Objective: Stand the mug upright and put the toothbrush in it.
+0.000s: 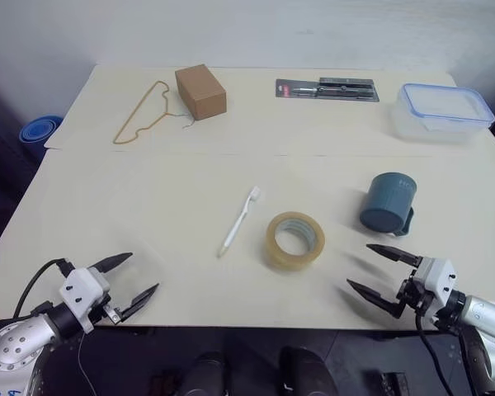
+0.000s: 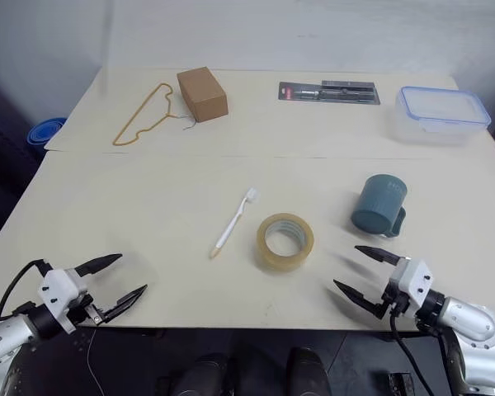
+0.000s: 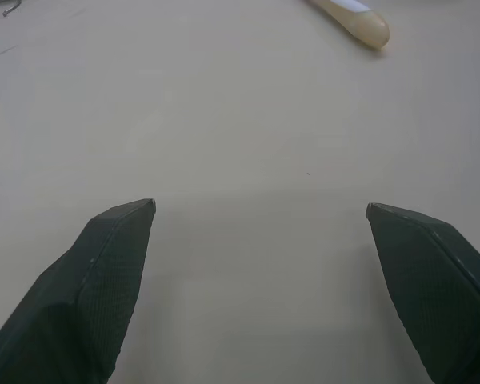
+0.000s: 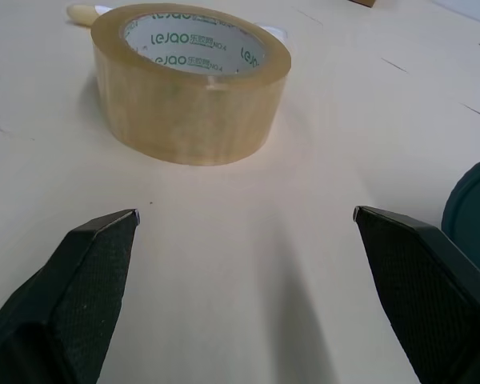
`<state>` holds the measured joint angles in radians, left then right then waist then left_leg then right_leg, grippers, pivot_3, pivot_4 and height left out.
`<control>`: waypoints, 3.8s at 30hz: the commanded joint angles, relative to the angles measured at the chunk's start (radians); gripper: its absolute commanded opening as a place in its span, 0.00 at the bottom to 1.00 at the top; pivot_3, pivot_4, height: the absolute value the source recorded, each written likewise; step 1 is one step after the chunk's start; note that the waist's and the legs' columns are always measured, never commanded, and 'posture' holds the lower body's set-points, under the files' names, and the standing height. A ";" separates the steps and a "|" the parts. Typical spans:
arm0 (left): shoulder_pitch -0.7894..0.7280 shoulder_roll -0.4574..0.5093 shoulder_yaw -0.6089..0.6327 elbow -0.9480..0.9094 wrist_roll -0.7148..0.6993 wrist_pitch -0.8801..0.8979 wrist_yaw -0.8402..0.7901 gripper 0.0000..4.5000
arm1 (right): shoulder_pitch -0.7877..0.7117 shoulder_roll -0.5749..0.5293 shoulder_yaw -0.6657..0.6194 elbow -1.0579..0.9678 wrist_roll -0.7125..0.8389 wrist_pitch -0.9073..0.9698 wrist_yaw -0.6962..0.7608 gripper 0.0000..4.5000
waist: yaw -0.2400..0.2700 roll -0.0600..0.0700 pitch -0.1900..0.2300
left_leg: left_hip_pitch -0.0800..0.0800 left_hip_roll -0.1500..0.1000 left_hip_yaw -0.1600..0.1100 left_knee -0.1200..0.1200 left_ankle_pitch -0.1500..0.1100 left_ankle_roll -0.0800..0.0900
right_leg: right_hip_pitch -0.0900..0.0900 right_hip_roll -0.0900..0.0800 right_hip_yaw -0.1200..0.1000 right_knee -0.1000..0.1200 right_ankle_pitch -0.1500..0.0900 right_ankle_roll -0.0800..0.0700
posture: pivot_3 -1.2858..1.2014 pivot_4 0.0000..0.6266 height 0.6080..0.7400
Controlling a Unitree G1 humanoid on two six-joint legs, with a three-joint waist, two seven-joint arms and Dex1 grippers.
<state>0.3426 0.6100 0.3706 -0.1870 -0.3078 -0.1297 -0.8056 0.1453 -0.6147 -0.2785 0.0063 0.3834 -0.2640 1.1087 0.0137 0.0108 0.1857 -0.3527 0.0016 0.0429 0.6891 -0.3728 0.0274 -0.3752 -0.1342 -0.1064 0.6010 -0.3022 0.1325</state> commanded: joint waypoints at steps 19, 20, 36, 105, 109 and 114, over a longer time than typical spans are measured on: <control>-0.237 0.124 -0.121 -0.207 -0.351 0.351 -0.237 1.00 | 0.220 -0.056 -0.284 0.018 0.131 -0.088 0.059 0.99 | -0.003 0.003 0.000 | 0.002 -0.001 0.001 -0.001 0.000 0.000 | 0.002 0.001 0.001 0.000 0.000 0.000 | 0.52 0.24 1.00; -0.239 0.124 -0.120 -0.192 -0.335 0.340 -0.240 1.00 | 0.209 -0.054 -0.268 0.008 0.138 -0.082 0.064 0.99 | -0.009 0.003 0.000 | 0.002 0.000 0.002 -0.001 0.000 0.000 | 0.002 0.002 0.001 0.000 0.000 0.000 | 0.52 0.24 1.00; -0.111 0.119 -0.040 -0.195 -0.319 0.314 -0.270 1.00 | -0.338 -0.240 0.417 -0.446 -0.111 0.572 -0.039 0.99 | 0.000 0.005 0.001 | -0.003 0.000 -0.005 0.002 0.000 -0.001 | -0.001 0.000 0.001 0.000 -0.001 -0.001 | 0.52 0.24 1.00; -0.353 0.065 -0.099 0.065 -0.239 0.216 -0.279 1.00 | 0.139 -0.151 -0.423 -0.095 0.198 0.285 0.012 0.99 | 0.010 0.007 0.003 | -0.001 0.000 0.001 0.001 0.001 -0.001 | 0.000 0.002 0.000 0.000 0.000 0.001 | 0.52 0.24 1.00; -0.339 0.061 -0.100 0.043 -0.240 0.221 -0.268 1.00 | 0.190 -0.073 -0.393 -0.145 0.186 0.276 -0.031 0.99 | 0.013 0.007 0.003 | -0.001 -0.002 0.000 0.001 0.001 0.000 | 0.000 0.000 0.001 0.000 0.001 0.001 | 0.52 0.24 1.00; -0.350 0.055 -0.108 0.017 -0.242 0.225 -0.245 1.00 | 0.101 -0.121 -0.381 -0.135 0.189 0.407 -0.147 0.99 | 0.001 0.007 0.003 | 0.000 -0.001 0.002 0.001 0.001 0.000 | 0.000 0.000 0.002 0.001 0.001 0.001 | 0.52 0.24 1.00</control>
<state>-0.0009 0.6665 0.2542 -0.1370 -0.5441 0.1006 -1.0595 0.2569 -0.7072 -0.6510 -0.1130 0.5612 0.0993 0.9962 0.0151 0.0177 0.1883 -0.3525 0.0008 0.0445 0.6900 -0.3717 0.0269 -0.3752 -0.1339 -0.1047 0.6021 -0.3016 0.1334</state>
